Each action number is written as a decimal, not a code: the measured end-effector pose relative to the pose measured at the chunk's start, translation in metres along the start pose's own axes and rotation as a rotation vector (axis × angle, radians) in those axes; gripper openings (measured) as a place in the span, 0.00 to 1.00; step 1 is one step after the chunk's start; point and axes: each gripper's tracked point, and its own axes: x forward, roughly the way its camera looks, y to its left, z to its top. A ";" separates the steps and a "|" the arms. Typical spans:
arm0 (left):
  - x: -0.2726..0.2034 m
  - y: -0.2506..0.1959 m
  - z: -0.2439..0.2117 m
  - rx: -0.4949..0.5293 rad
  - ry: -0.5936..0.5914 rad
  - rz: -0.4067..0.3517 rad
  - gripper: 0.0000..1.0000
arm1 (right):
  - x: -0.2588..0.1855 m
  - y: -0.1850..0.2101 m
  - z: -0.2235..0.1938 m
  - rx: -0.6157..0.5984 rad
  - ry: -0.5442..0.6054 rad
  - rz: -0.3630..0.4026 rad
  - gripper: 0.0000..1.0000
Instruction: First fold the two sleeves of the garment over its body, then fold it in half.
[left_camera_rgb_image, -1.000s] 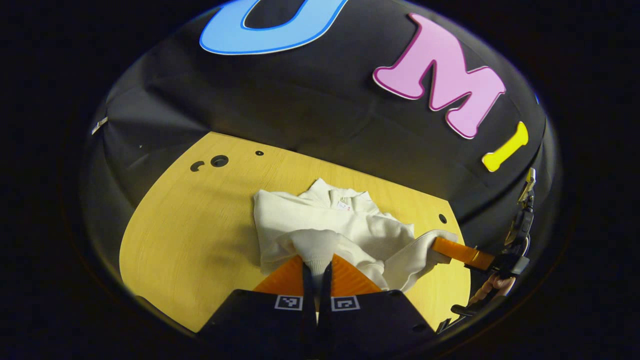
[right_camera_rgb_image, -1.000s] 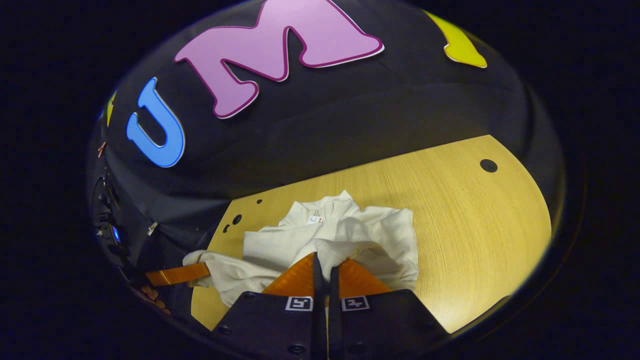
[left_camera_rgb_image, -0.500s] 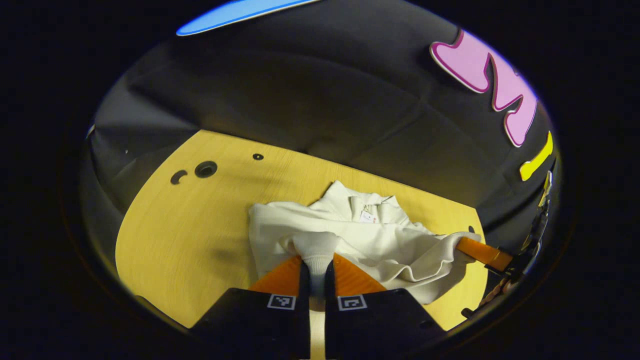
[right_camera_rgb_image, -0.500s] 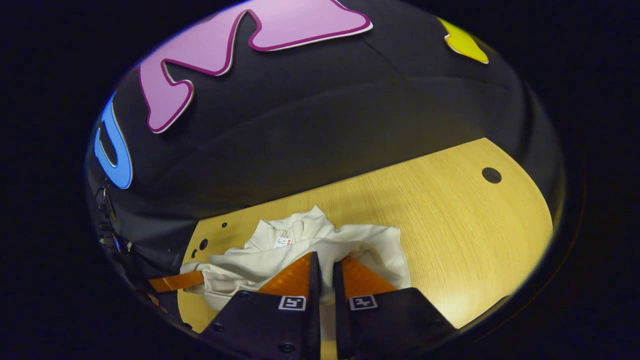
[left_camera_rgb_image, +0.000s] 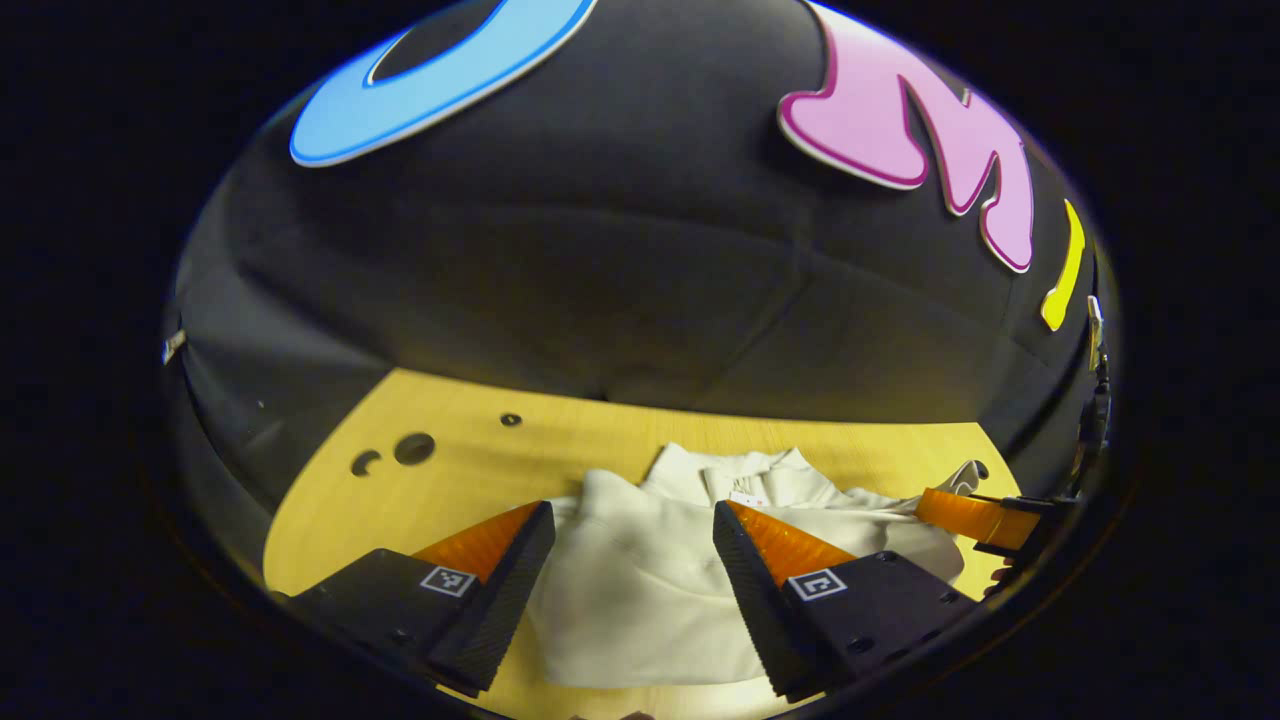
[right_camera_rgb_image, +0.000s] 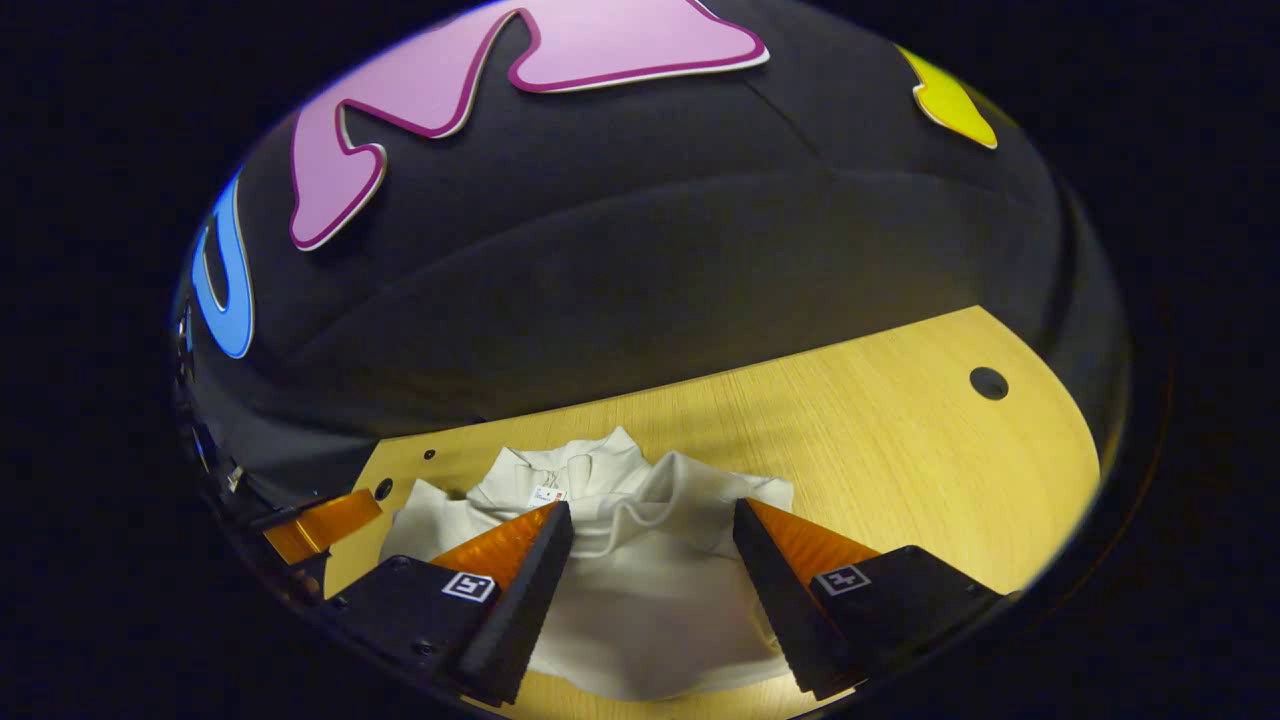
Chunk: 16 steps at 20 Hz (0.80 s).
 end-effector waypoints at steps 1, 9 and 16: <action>-0.007 -0.002 0.007 0.012 -0.029 0.004 0.98 | -0.006 0.000 0.003 -0.009 -0.003 0.003 0.98; -0.089 -0.013 0.036 0.011 -0.146 -0.042 0.98 | -0.078 0.000 0.032 -0.153 -0.111 -0.011 0.98; -0.209 -0.023 0.029 0.104 -0.290 -0.088 0.98 | -0.192 0.008 0.024 -0.186 -0.207 -0.027 0.98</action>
